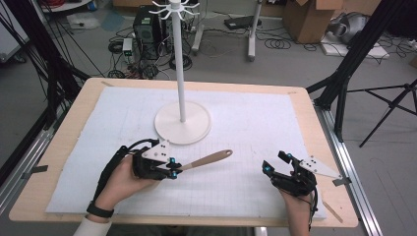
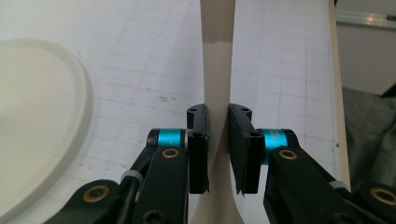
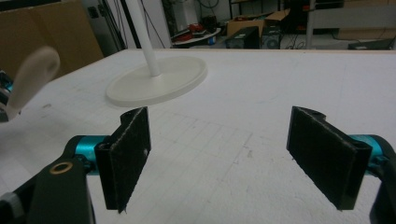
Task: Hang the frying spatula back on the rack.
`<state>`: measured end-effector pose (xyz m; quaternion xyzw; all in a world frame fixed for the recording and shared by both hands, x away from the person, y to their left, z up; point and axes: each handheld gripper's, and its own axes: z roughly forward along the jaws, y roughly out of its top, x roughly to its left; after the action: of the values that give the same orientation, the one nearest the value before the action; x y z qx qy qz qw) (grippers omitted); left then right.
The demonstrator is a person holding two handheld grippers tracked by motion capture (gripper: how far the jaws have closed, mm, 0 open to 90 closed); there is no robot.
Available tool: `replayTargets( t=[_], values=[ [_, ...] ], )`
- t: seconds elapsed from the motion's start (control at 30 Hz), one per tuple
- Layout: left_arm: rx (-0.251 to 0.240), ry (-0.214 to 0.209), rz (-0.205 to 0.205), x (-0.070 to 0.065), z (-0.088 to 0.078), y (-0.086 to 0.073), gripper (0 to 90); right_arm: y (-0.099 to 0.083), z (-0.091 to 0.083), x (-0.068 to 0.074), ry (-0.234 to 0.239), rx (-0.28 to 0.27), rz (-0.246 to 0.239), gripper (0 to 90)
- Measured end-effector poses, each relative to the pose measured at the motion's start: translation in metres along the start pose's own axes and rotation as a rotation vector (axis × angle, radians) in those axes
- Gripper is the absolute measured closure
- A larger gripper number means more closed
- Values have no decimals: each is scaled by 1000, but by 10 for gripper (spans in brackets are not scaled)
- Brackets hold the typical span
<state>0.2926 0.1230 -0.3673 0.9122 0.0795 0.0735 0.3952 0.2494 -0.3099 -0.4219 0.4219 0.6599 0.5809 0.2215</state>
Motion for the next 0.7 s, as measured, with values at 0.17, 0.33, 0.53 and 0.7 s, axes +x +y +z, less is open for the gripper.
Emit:
replayTargets(
  t=[0.17,0.33,0.53,0.7],
  values=[
    [-154,54,-16,-4,-25,-2,779,2,2,5,17,-7,-1,206],
    [-234,107,-18,-10,-40,-5,780,3,5,10,35,-5,-8,206],
    [-302,122,-43,-12,-49,-11,780,6,9,19,59,-3,-18,215],
    [-320,132,-47,-12,-52,-13,779,7,12,23,78,-8,-32,216]
  ],
)
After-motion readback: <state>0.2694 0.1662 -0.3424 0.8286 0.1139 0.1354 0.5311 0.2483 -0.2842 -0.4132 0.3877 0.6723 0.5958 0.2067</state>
